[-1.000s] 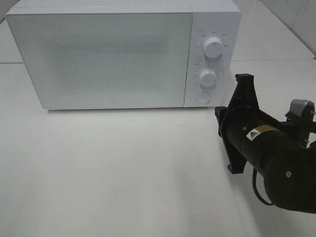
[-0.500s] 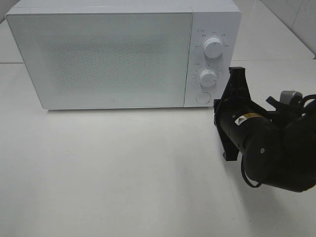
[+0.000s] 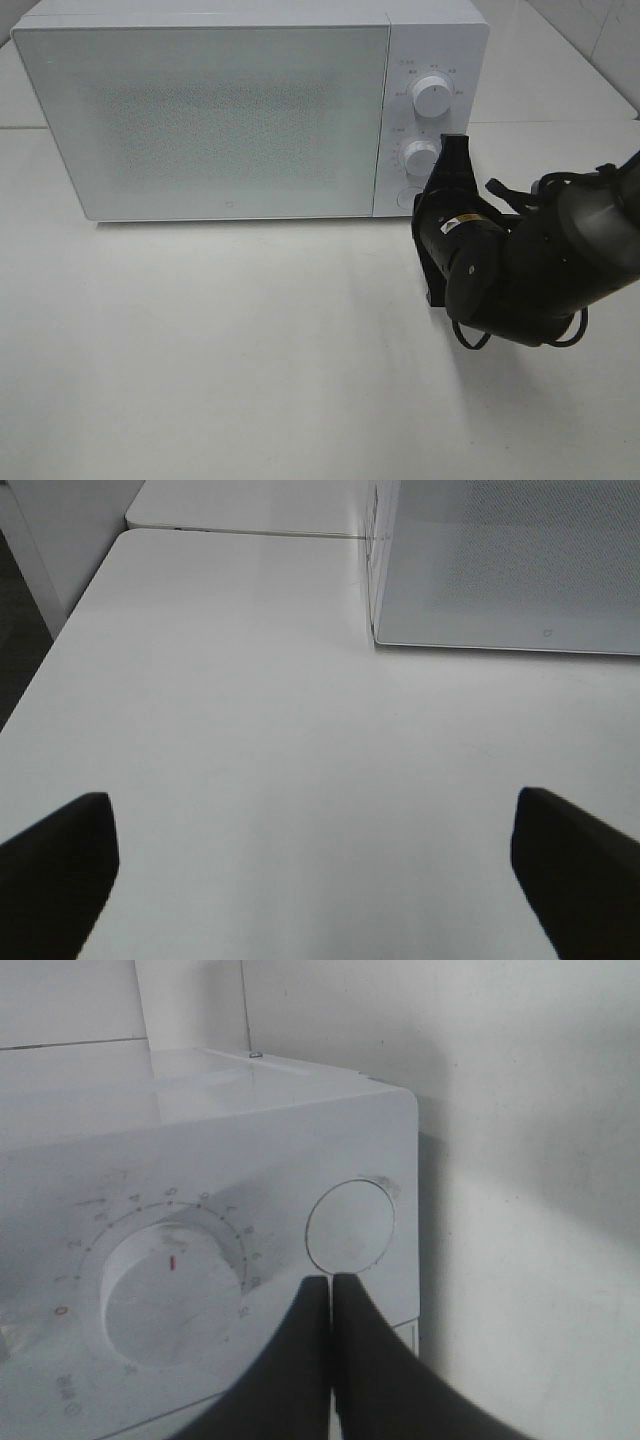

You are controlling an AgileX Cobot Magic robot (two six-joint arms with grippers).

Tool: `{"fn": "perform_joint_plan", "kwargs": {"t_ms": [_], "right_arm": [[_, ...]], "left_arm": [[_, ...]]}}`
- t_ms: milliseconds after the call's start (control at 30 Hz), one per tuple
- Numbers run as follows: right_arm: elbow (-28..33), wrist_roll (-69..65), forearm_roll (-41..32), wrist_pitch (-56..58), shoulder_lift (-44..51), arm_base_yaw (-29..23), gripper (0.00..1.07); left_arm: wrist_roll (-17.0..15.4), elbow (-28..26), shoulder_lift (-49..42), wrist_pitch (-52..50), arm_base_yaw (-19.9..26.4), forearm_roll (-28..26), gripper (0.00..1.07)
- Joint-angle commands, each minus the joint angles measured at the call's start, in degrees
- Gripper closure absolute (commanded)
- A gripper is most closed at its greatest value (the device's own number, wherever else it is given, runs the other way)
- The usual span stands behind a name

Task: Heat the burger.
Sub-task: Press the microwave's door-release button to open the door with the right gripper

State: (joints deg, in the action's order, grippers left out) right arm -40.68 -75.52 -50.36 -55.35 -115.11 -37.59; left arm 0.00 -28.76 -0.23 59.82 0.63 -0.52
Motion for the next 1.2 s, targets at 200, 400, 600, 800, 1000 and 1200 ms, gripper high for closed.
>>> {"fn": "perform_joint_plan", "kwargs": {"t_ms": [200,400,600,800,1000,1200], "right_arm": [[-4.47,-0.17,0.52,2.46,-3.67,2.01,1.07],[-7.05,0.06,1.15,3.44,-5.44,2.98,1.07],[-9.00,0.06,0.97,3.44,-7.33,3.61,1.07],[-10.83,0.34,0.80,3.38,-8.25,4.35,1.07],[-12.09,2.01,0.52,3.55,-8.48,4.98,1.07],[-12.32,0.46,0.46,2.18,-8.88,4.98,1.07]], "left_arm": [[-0.52,0.11,-1.20,-0.46,0.17,0.17,0.06],[-0.52,0.11,-1.20,-0.46,0.17,0.17,0.06],[-0.52,0.11,-1.20,-0.46,0.17,0.17,0.06],[-0.52,0.11,-1.20,-0.46,0.17,0.17,0.06],[-0.52,0.11,-1.20,-0.46,0.17,0.52,0.06],[-0.52,0.11,-1.20,-0.46,0.17,0.52,0.06]]}}
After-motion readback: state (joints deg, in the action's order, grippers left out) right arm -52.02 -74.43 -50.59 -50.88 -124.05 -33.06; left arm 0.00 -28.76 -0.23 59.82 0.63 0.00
